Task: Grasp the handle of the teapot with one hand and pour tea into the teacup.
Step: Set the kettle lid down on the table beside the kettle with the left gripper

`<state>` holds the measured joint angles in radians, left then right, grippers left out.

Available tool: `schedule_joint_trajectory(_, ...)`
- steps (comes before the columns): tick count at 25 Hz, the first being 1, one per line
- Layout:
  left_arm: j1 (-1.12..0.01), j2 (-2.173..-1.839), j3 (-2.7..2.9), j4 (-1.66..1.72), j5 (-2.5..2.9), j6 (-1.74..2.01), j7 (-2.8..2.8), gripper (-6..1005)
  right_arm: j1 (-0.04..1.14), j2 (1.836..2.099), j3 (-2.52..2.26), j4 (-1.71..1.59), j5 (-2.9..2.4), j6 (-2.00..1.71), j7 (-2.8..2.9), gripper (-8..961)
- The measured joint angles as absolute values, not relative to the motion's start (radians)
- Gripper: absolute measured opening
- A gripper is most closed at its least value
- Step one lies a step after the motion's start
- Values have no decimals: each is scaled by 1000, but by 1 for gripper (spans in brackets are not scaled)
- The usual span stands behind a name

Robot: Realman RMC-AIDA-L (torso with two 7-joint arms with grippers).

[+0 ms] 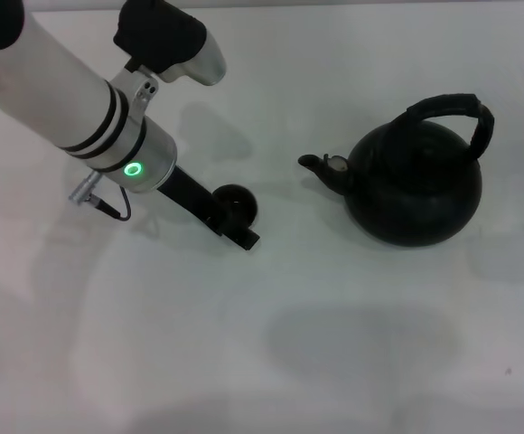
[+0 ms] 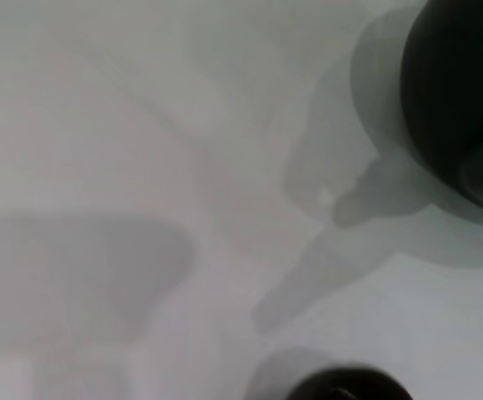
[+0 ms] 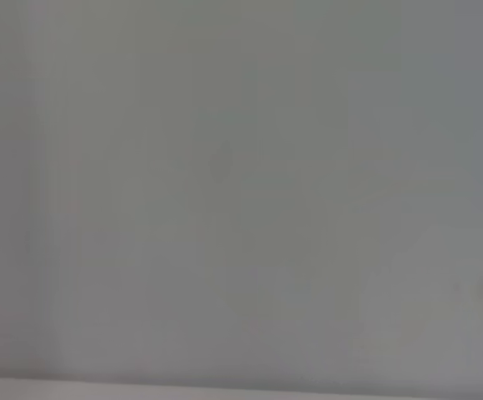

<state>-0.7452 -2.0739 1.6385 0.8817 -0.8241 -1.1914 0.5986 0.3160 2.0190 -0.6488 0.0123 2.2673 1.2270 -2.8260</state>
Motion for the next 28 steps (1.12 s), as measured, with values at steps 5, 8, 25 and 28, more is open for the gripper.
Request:
schedule_joint_trajectory(5,-701,-2074,1615,965,-823,-1217,598,883,316,2019,-649,12,2267,1227,-2827,873)
schedule_joint_trajectory(8,-673,-2073,1599,1019,-814,-1236,598,883,316,2019,-649,12,2267,1227,-2826,872)
schedule_joint_trajectory(25,-572,-2072,1540,1193,-749,-1321,582,883,317,2019,-650,12,2265,1232,-2824,873)
schedule_joint_trajectory(28,-528,-2073,1509,1263,-777,-1351,619,883,317,2019,-654,9,2263,1233,-2823,873)
